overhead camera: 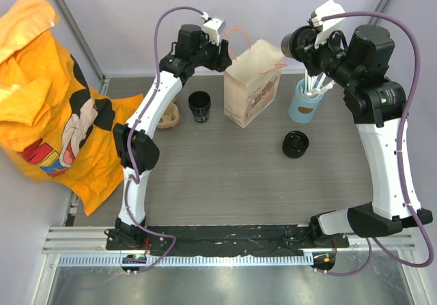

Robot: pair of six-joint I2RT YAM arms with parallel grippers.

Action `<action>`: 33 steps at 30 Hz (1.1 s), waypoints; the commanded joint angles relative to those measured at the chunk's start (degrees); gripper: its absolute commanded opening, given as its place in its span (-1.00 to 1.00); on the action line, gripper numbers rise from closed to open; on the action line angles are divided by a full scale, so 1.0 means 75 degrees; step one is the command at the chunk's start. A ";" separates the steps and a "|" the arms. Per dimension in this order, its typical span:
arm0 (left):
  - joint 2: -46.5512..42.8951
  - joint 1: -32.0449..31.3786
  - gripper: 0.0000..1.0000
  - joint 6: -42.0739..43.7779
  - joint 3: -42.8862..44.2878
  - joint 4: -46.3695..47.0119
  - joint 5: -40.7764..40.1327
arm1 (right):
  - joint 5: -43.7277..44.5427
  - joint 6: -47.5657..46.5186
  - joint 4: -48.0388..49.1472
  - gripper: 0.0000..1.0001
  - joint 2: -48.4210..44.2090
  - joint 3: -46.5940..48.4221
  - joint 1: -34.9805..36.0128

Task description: Pack the takeout coffee

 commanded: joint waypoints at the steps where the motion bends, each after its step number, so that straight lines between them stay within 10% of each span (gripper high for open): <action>1: -0.0505 0.0098 0.07 0.0061 0.0275 0.0496 0.0765 | -0.0048 0.0008 0.0317 -0.98 -0.0242 0.0053 -0.0009; 27: 0.0456 0.0110 -0.08 0.0470 0.0521 0.0239 0.0755 | -0.0446 0.0067 -0.0069 -0.98 -0.0324 0.0240 -0.0009; 33: 0.0515 0.0098 -0.56 0.0458 0.0510 0.0379 0.0720 | -0.0540 0.0078 -0.0151 -0.98 -0.0265 0.0323 -0.0009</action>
